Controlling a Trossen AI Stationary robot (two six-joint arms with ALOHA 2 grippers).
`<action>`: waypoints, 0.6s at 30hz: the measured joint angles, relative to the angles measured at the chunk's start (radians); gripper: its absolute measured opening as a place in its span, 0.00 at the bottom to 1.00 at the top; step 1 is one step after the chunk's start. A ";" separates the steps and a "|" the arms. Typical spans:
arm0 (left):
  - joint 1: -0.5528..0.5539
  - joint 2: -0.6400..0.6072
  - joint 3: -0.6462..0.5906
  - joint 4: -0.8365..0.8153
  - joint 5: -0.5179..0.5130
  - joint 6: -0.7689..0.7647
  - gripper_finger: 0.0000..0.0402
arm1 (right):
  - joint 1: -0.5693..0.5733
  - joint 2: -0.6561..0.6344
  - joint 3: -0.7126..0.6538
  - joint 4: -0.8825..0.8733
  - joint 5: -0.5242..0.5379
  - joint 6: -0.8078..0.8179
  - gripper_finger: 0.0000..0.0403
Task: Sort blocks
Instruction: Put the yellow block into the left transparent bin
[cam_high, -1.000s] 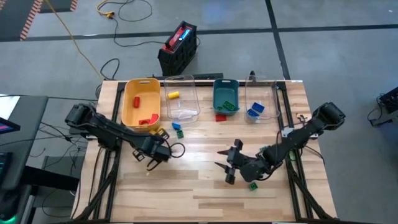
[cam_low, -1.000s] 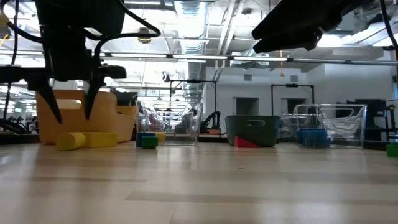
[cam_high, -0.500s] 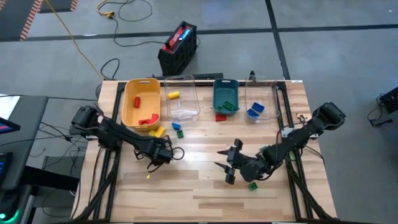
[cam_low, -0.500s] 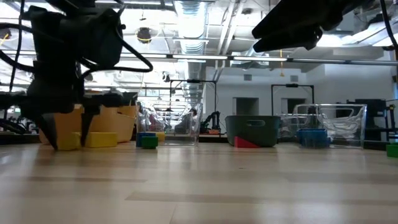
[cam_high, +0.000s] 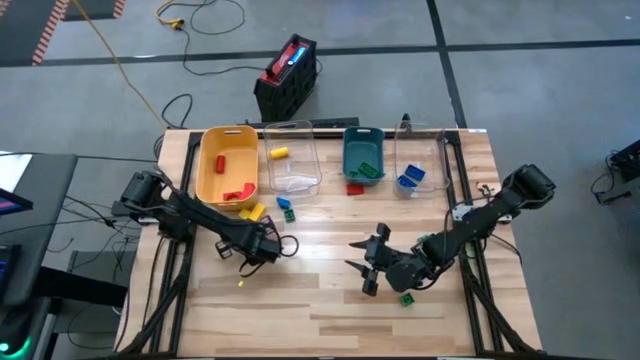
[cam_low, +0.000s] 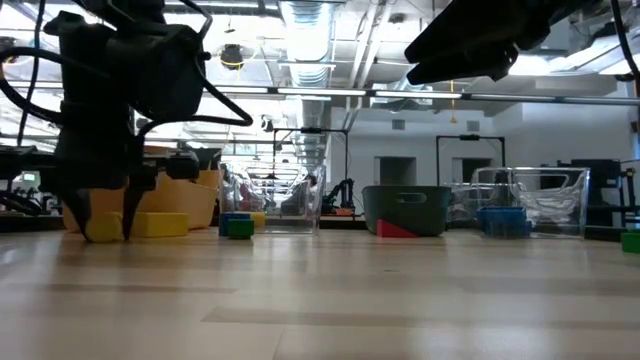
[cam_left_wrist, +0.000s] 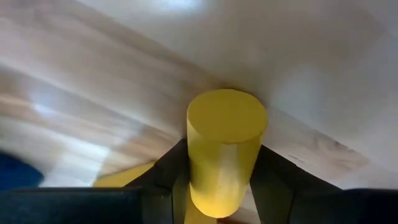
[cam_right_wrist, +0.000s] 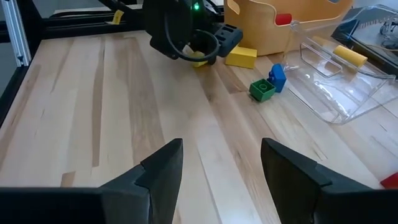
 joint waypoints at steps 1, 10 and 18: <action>-0.002 0.003 0.019 -0.025 -0.011 -0.032 0.31 | 0.000 0.000 0.000 0.000 0.000 0.000 0.57; 0.040 -0.094 0.247 -0.119 -0.052 -0.183 0.31 | 0.000 -0.010 0.000 -0.037 0.003 0.011 0.57; 0.285 -0.316 0.267 0.090 0.008 -0.311 0.31 | 0.053 -0.116 0.000 -0.243 0.157 0.139 0.57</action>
